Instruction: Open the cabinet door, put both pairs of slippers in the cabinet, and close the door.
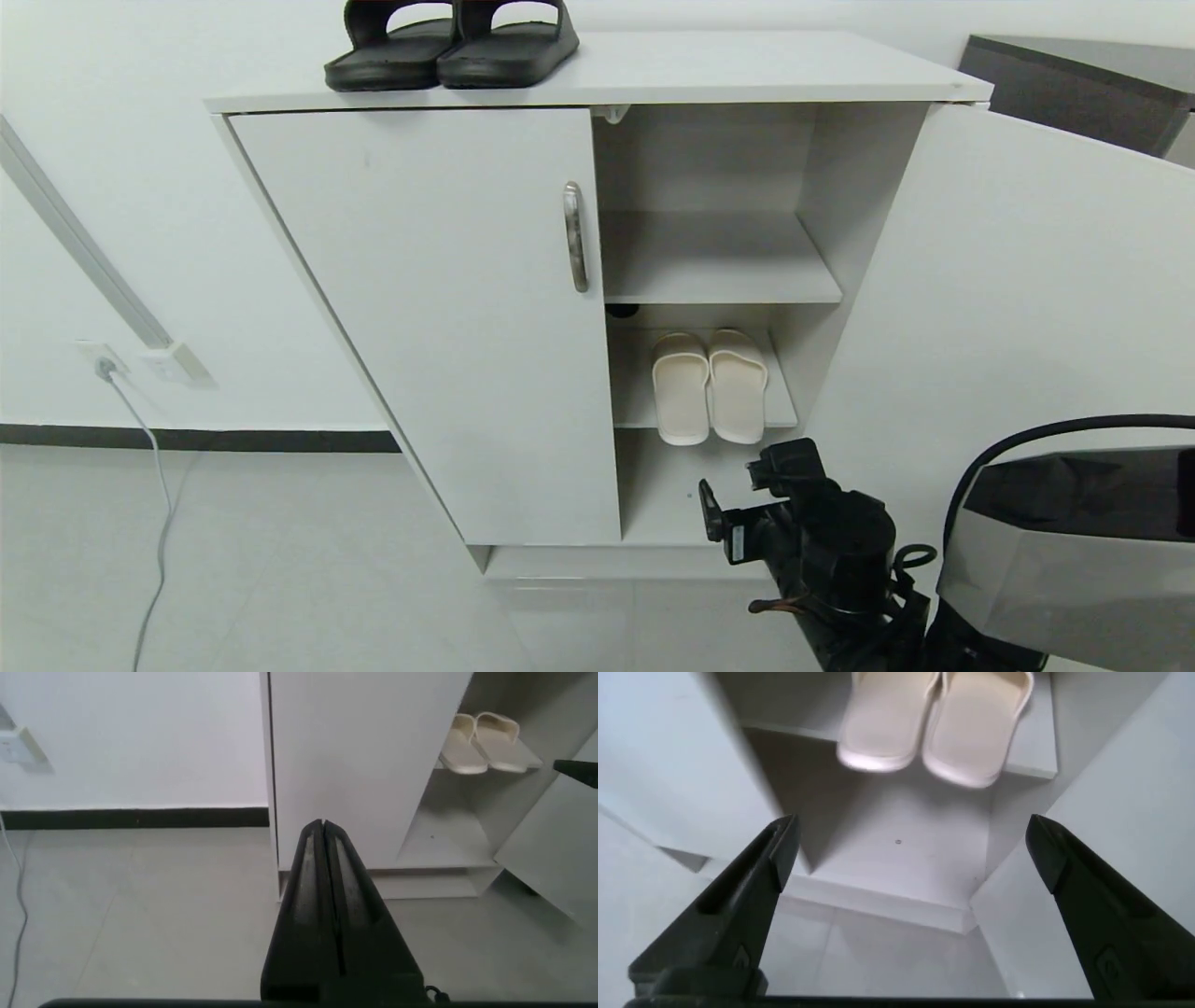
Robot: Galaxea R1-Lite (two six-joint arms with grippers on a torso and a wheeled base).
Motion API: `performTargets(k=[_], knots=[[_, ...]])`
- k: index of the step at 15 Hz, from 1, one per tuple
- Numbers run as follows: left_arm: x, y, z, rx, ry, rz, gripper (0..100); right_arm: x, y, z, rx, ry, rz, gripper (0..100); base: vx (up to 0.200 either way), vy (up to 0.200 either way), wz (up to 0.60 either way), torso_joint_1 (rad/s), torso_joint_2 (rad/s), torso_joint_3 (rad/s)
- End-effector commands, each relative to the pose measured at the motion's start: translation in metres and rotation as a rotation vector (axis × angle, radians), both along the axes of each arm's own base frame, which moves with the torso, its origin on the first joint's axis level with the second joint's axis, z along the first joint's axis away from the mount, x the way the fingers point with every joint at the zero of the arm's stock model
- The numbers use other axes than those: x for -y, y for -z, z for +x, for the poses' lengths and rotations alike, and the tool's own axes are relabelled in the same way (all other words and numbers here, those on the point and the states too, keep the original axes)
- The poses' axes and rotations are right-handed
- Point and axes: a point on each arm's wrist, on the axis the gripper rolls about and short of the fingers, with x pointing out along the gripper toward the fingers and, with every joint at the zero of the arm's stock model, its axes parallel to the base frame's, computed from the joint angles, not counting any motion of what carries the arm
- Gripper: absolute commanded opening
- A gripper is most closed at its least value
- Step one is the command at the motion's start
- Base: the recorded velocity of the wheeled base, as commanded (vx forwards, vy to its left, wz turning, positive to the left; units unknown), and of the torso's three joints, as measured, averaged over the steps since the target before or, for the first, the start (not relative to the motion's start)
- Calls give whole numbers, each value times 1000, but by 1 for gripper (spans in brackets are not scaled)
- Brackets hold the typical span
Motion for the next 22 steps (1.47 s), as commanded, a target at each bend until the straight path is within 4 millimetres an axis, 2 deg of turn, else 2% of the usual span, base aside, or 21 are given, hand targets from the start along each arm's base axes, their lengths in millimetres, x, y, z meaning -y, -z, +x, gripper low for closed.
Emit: performTargets(k=[1,10,18,19,20,22], knots=[[0,0,0,0,0,0,0,0,4,0,-8,0,-9,100,0,0,0,0,0,0],[0,0,0,-1,1,3,0,-1,3,-1,-5,-4,-15,100,0,0,0,1,0,8],[0,0,0,-3,1,3,0,-4,4,-3,-5,-17,-15,100,0,0,0,3,1,185],[0,0,0,-1,1,3,0,-4,1,-3,0,-18,-11,100,0,0,0,7,2,203],[0,0,0,-1,0,1,0,-2,-13,-4,31,-22,-24,100,0,0,0,-2,2,144],[0,0,0,-1,1,1,0,-1,-19,-6,42,-25,-15,100,0,0,0,2,2,66]])
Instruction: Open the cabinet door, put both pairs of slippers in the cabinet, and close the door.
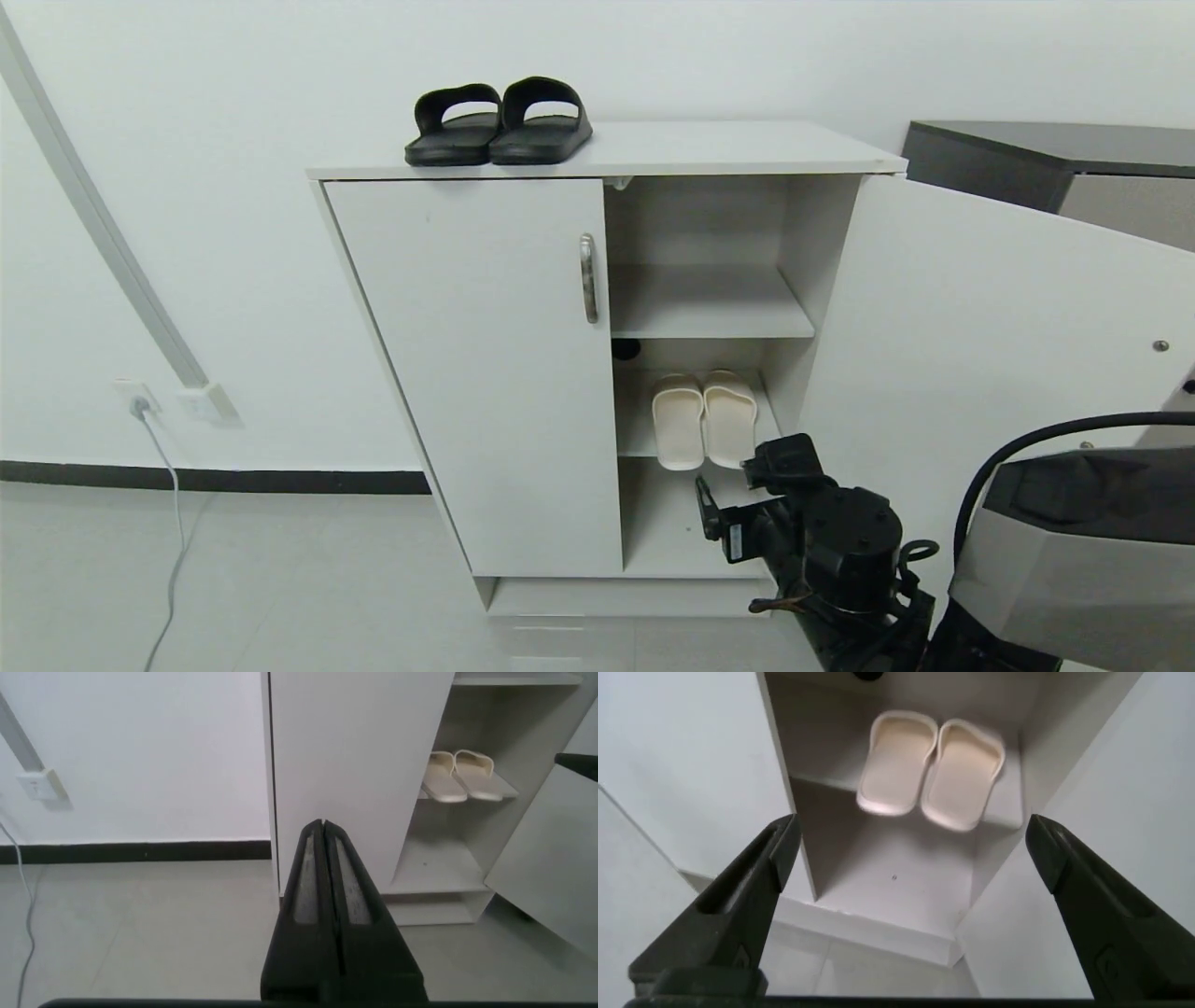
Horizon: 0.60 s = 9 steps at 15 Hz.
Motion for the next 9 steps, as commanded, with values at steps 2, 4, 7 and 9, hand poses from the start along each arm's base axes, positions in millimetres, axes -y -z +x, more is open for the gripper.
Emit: performTargets(k=[2,4,7,9], knots=[[0,0,0,-1,-1,-2,0,-1,-6,-3,12,-9,10,100,0,0,0,0,0,0],[0,0,0,-1,-1,-1,0,-1,-2,-3,5,-9,5,100,0,0,0,0,0,0],[0,0,0,-1,-1,-1,0,-1,-1,-3,4,-8,2,100,0,133,0,0,0,0],[0,0,0,-1,-1,-1,0,0,1,-6,-4,-12,-7,100,0,200,0,5,0,0]])
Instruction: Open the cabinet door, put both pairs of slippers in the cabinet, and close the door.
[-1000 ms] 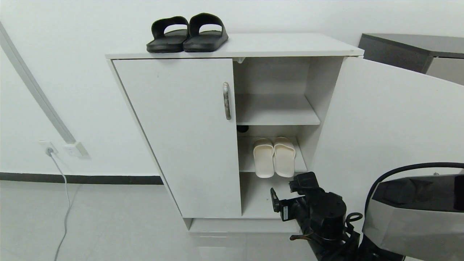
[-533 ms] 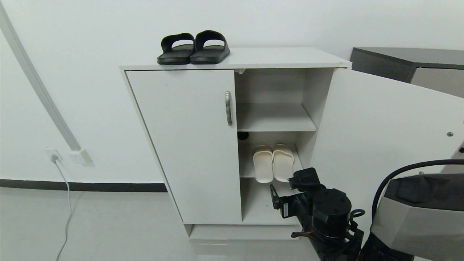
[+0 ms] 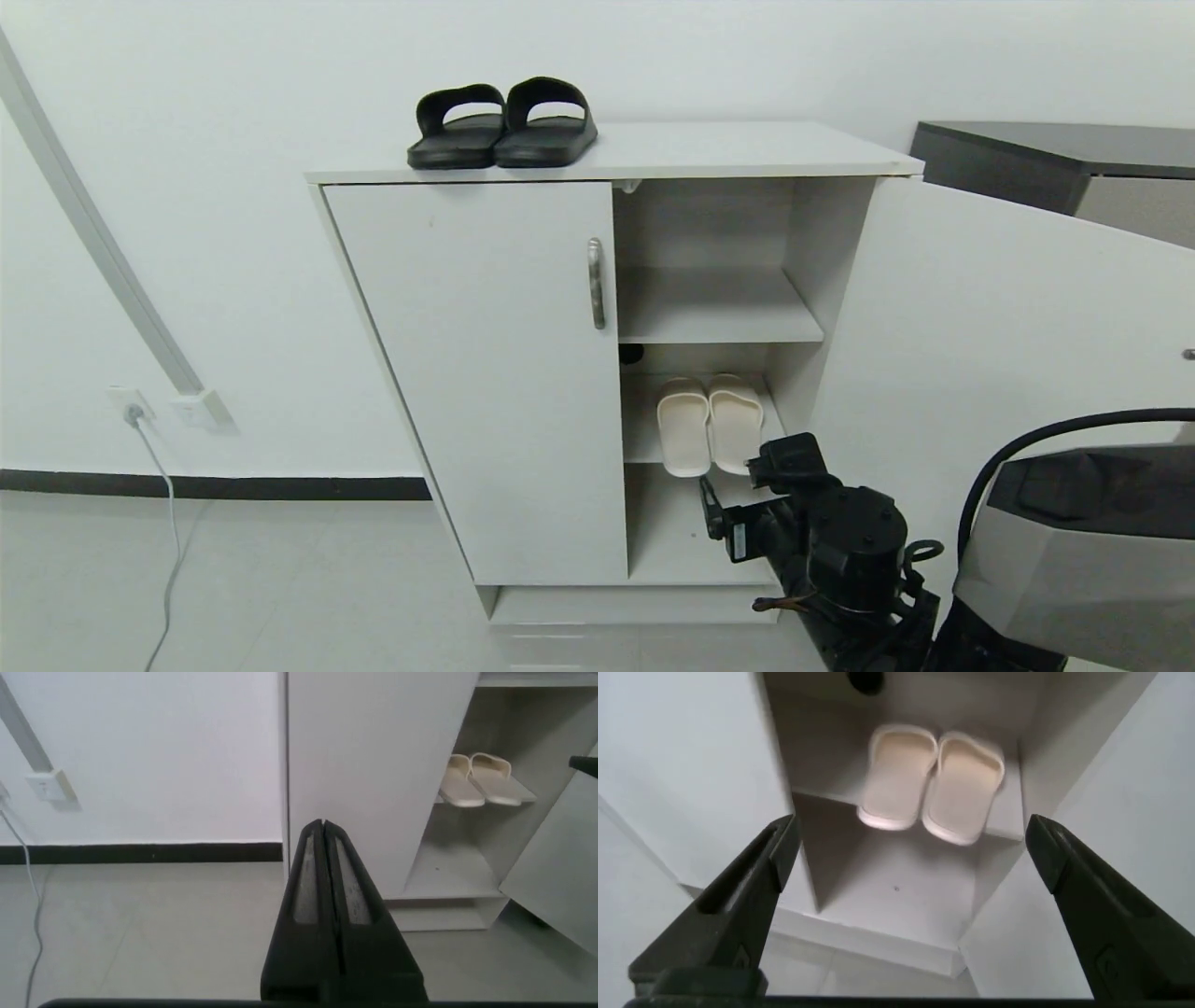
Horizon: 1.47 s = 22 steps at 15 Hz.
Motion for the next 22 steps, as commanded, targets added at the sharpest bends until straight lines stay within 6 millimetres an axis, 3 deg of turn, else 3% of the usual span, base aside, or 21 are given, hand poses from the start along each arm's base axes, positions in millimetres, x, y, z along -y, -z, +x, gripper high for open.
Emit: performTargets(k=[1,12,22], knots=[[0,0,0,0,0,0,0,-1,3,-2,-7,-9,-8,100,0,200,0,7,12,-7],[0,0,0,0,2,0,0,-1,2,-2,0,-7,-1,100,0,200,0,3,1,4],[0,0,0,0,0,0,0,9,11,1,-21,-23,-8,100,0,0,0,0,0,0]])
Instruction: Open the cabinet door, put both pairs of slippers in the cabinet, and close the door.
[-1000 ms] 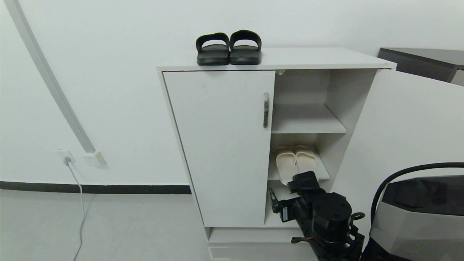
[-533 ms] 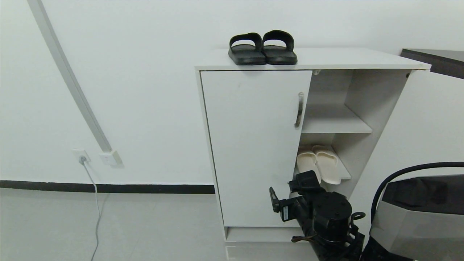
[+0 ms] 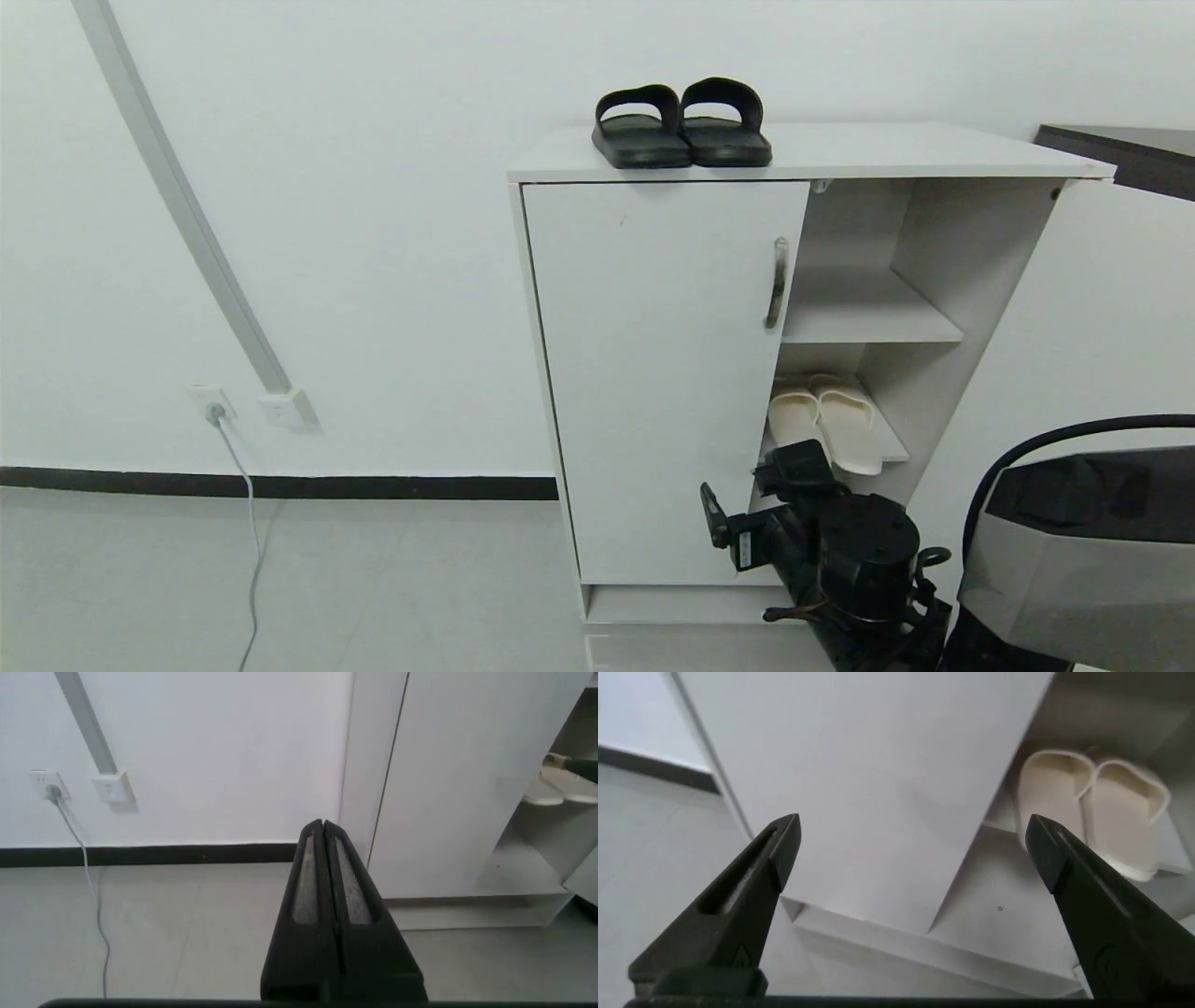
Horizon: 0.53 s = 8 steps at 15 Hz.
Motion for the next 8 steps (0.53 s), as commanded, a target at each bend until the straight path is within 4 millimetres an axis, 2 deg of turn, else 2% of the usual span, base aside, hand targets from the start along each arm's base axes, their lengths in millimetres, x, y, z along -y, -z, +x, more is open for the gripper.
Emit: performTargets(k=[1,7,8], knots=[[0,0,0,-2,-1,-1,0,1,8,-1,-18,-1,-23,100,0,0,0,0,0,0],[0,0,0,-2,-1,-1,0,1,9,-1,-23,-4,-31,100,0,0,0,0,0,0],[0,0,0,-2,-1,-1,0,1,10,-1,-24,-4,-32,100,0,0,0,32,-183,-183]])
